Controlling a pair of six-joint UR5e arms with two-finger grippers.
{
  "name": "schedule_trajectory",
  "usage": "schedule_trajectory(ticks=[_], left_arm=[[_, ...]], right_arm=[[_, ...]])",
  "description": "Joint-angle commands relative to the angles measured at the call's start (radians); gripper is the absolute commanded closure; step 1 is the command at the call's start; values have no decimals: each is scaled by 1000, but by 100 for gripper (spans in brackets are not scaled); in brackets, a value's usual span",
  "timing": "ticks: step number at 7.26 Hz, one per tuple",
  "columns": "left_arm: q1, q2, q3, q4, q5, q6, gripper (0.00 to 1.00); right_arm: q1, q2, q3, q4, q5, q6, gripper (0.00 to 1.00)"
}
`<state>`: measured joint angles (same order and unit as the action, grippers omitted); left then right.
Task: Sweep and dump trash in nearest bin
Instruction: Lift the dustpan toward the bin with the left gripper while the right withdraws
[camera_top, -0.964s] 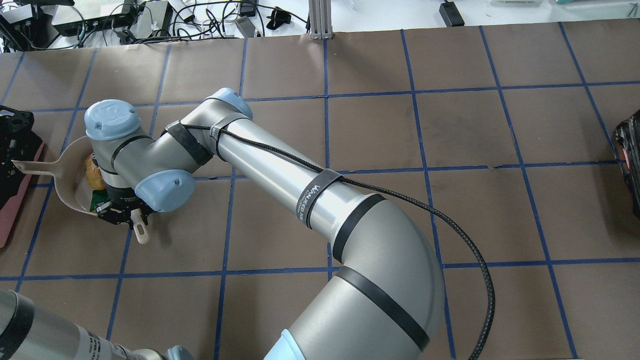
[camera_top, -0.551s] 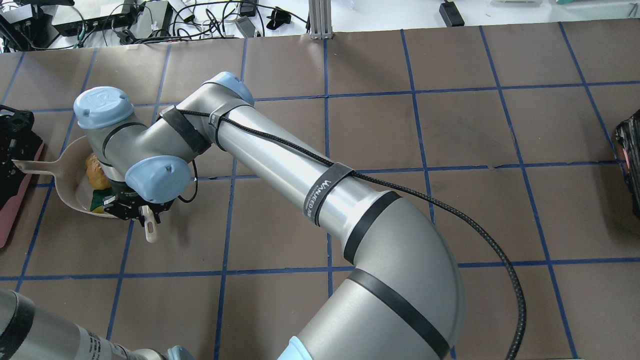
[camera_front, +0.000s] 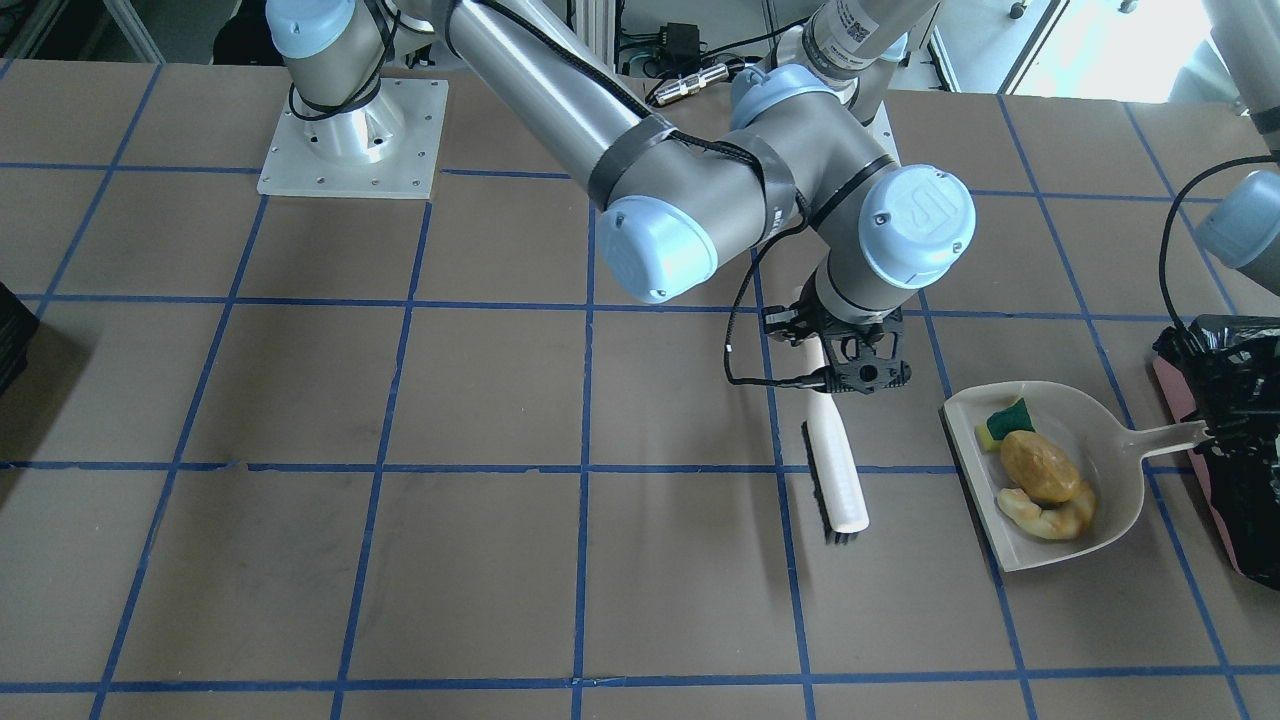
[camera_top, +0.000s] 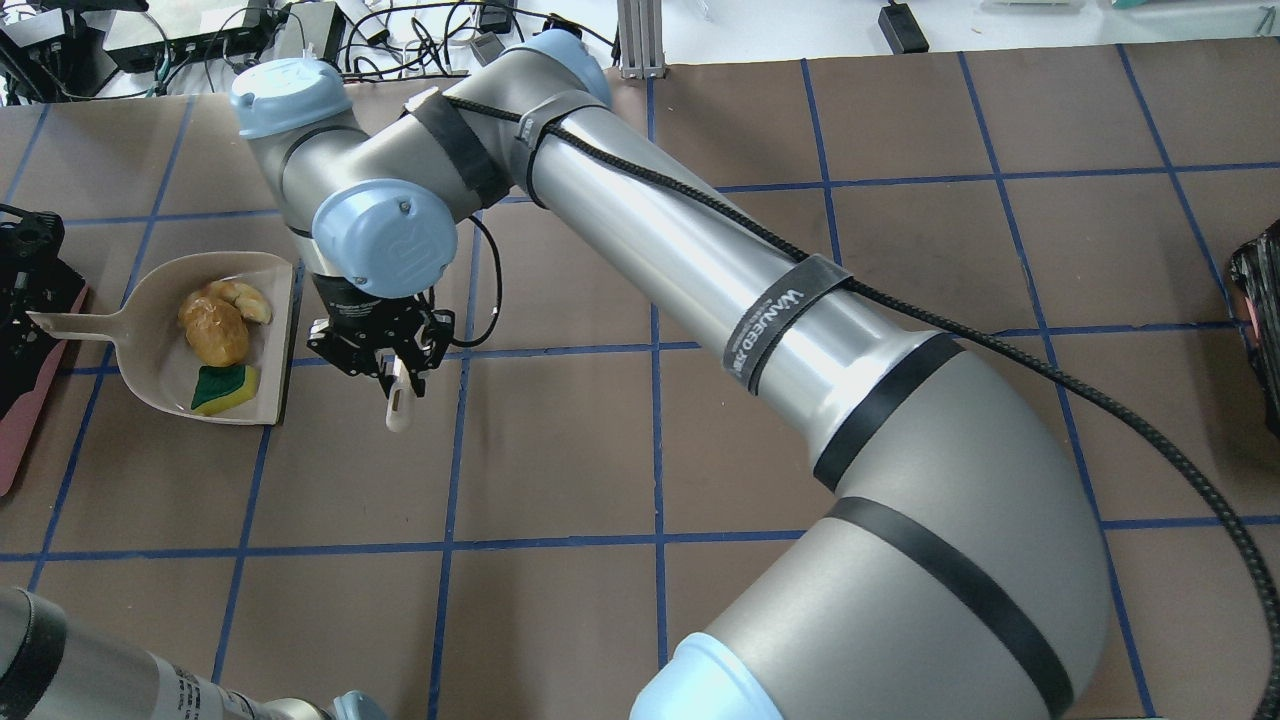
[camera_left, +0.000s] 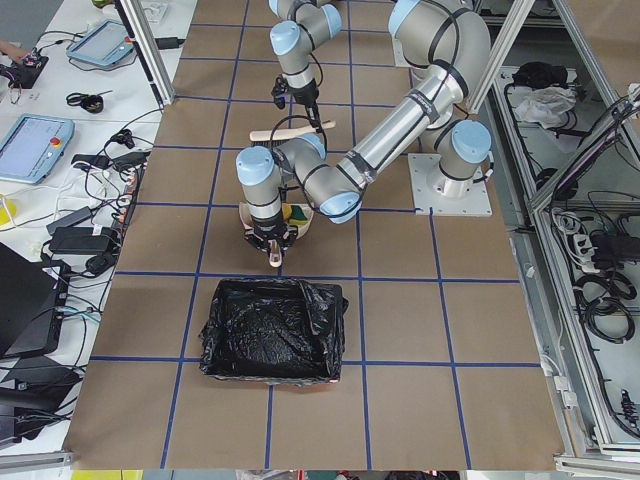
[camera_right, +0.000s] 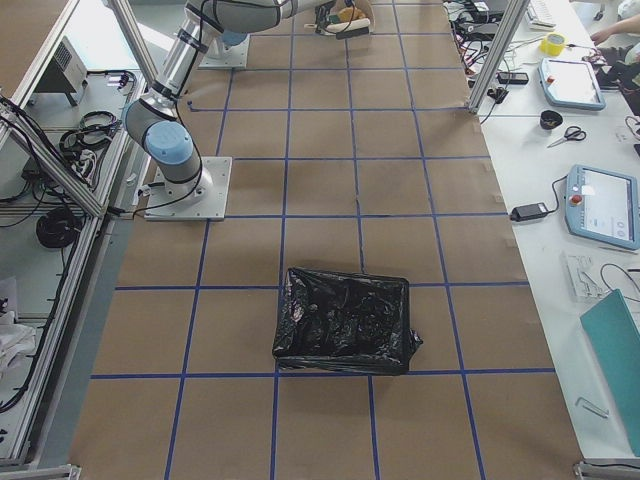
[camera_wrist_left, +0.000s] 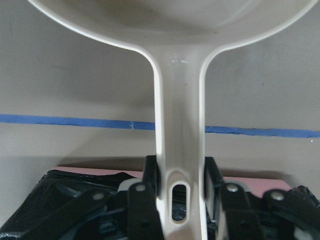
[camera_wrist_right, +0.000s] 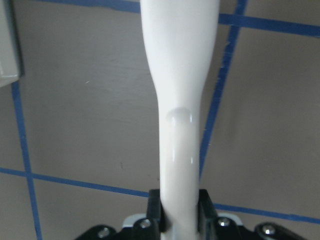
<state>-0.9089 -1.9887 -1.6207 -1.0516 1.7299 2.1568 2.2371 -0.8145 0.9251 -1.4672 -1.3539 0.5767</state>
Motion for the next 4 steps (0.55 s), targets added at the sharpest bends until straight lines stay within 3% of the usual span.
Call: schedule_trajectory(ticks=[1,4], left_arm=[[2,7,5,-54,-68,0,100],[36,24,15,-157,-136,8,100]], right_arm=[[-88,-185,282,-13,-42,-52,100],[-146,-439,706,-227,-88,-97,100]])
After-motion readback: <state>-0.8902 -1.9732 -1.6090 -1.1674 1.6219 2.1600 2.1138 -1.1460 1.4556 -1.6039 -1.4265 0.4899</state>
